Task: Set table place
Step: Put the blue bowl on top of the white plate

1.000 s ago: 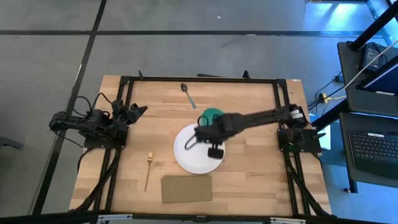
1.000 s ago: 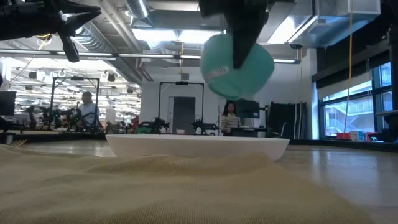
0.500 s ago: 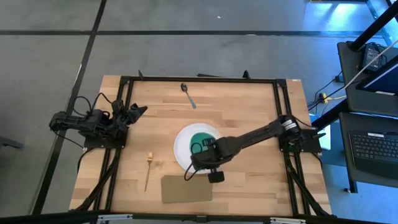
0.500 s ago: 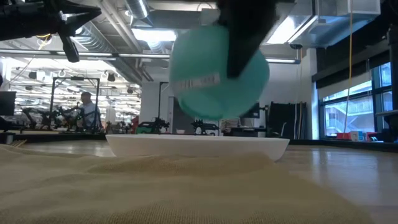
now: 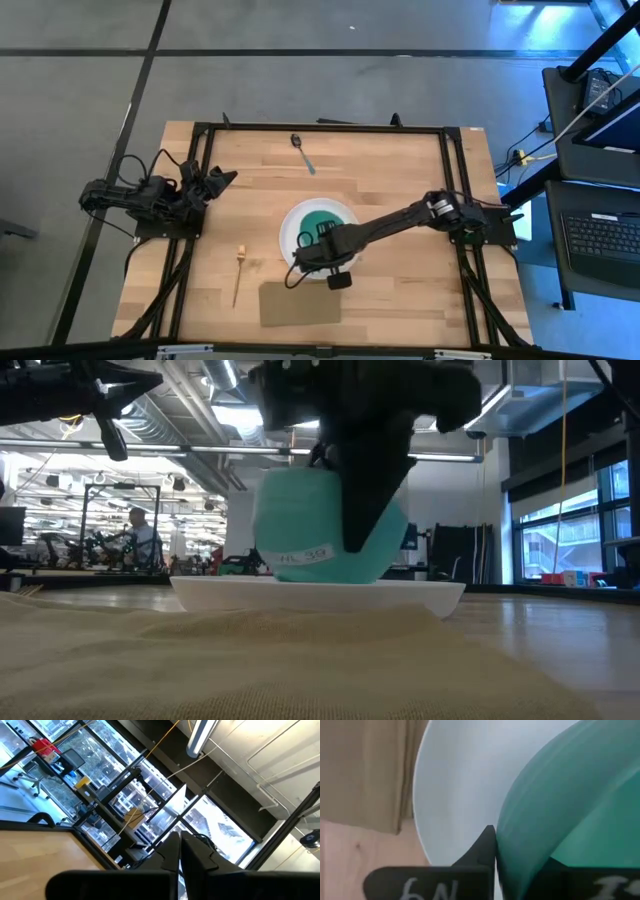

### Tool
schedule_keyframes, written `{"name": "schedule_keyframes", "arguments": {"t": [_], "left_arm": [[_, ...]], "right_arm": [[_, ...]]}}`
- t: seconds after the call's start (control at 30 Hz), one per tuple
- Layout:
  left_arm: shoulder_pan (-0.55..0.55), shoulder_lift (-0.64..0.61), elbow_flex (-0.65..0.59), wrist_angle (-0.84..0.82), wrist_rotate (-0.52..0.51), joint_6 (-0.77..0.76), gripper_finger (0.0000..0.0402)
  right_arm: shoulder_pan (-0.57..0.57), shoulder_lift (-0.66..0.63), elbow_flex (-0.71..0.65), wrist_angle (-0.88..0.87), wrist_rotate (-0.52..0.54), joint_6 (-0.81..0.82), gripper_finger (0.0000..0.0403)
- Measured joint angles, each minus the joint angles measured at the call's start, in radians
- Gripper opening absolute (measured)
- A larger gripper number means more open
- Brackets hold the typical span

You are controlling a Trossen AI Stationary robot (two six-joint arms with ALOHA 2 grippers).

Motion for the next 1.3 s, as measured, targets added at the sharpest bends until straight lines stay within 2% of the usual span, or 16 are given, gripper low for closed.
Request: {"name": "schedule_keyframes", "arguments": {"t": [0.27, 0.43, 0.53, 0.7, 0.9, 1.2, 1.3], "left_arm": [[0.000, 0.000, 0.000, -0.003, 0.008, -0.001, 0.0020], [0.000, 0.000, 0.000, -0.003, 0.008, 0.000, 0.0016], [0.000, 0.000, 0.000, -0.010, 0.008, 0.000, 0.0009], [0.000, 0.000, 0.000, -0.037, 0.009, 0.000, 0.0001], [0.000, 0.000, 0.000, -0.049, 0.009, 0.000, 0.0013], [0.000, 0.000, 0.000, -0.049, 0.009, 0.000, 0.0025], [0.000, 0.000, 0.000, -0.049, 0.009, 0.000, 0.0024]], "right_arm": [[-0.008, 0.045, 0.002, -0.016, 0.083, 0.000, 0.0020], [-0.009, 0.045, 0.002, -0.001, 0.079, 0.028, 0.0024], [-0.010, 0.047, 0.000, 0.010, 0.061, 0.028, 0.0039], [-0.009, 0.050, -0.001, 0.049, -0.036, 0.053, 0.0080], [-0.011, 0.050, -0.002, 0.066, -0.040, 0.076, 0.0116], [-0.016, 0.050, -0.002, 0.025, -0.039, 0.151, 0.0124], [-0.016, 0.049, -0.002, 0.015, -0.082, 0.161, 0.0122]]}}
